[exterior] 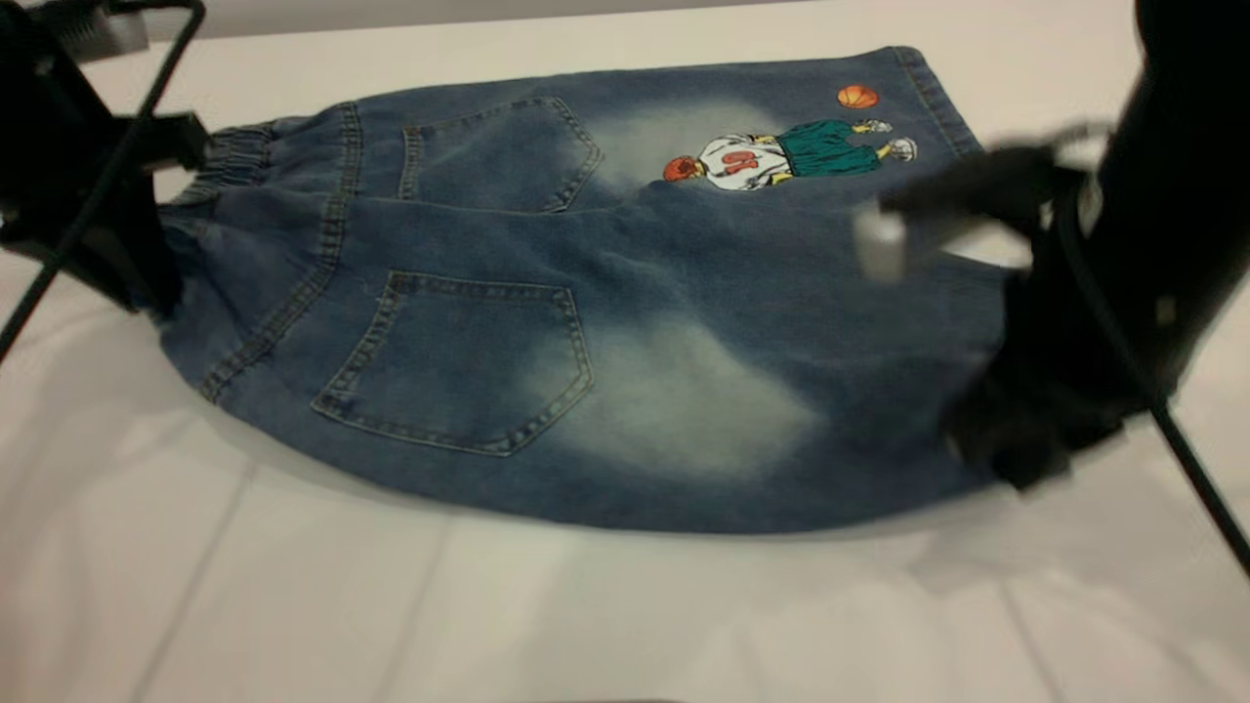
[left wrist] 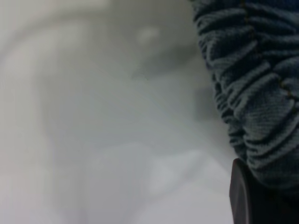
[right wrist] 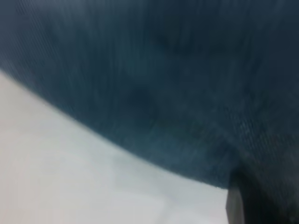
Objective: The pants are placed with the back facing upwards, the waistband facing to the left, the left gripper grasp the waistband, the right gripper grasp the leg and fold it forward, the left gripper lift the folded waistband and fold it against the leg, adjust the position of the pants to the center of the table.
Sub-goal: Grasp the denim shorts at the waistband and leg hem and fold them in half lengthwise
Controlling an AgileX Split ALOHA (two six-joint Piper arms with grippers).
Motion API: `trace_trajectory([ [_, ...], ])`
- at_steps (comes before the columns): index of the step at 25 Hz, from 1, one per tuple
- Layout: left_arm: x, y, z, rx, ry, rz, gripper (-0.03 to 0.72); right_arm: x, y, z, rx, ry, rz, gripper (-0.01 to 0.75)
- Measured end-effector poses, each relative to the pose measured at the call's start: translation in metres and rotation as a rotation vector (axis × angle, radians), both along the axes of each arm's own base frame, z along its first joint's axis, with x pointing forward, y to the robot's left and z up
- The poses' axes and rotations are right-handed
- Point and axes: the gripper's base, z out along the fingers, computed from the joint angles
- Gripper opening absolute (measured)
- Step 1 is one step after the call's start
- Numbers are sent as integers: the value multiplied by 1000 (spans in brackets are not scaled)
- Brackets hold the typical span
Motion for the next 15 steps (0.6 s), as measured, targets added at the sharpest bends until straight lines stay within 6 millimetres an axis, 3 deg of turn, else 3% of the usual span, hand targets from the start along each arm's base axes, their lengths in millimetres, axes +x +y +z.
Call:
trace_trajectory([
  [6, 10, -5, 30, -67, -88, 52, 74, 25, 12, 58, 92, -178, -2, 36],
  [15, 19, -13, 37, -202, -137, 188, 74, 51, 25, 92, 161, -293, -30, 36],
])
